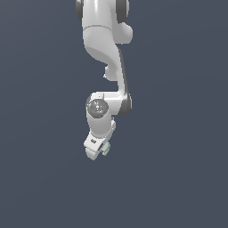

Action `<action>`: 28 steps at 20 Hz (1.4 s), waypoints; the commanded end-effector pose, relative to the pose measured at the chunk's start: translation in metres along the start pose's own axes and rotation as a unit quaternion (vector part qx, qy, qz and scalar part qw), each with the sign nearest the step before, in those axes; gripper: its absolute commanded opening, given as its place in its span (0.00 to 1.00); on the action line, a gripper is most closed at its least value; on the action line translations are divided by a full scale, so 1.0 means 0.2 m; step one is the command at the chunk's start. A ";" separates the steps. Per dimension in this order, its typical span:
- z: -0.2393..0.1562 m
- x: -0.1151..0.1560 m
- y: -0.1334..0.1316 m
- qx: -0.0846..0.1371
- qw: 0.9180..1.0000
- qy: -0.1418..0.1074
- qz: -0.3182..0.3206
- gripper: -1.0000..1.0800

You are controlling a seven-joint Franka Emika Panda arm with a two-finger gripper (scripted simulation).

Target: Pick up the object and move it to a goal position.

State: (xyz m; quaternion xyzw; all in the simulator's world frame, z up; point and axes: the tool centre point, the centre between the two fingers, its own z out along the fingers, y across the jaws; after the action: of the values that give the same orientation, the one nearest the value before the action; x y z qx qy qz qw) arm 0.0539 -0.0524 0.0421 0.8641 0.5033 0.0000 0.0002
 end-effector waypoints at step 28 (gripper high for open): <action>-0.97 0.97 -0.12 -0.098 0.963 0.231 -0.100 0.00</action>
State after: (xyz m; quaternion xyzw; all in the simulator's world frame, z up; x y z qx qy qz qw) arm 0.1261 0.1136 0.2144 0.7919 0.5665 0.2262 -0.0293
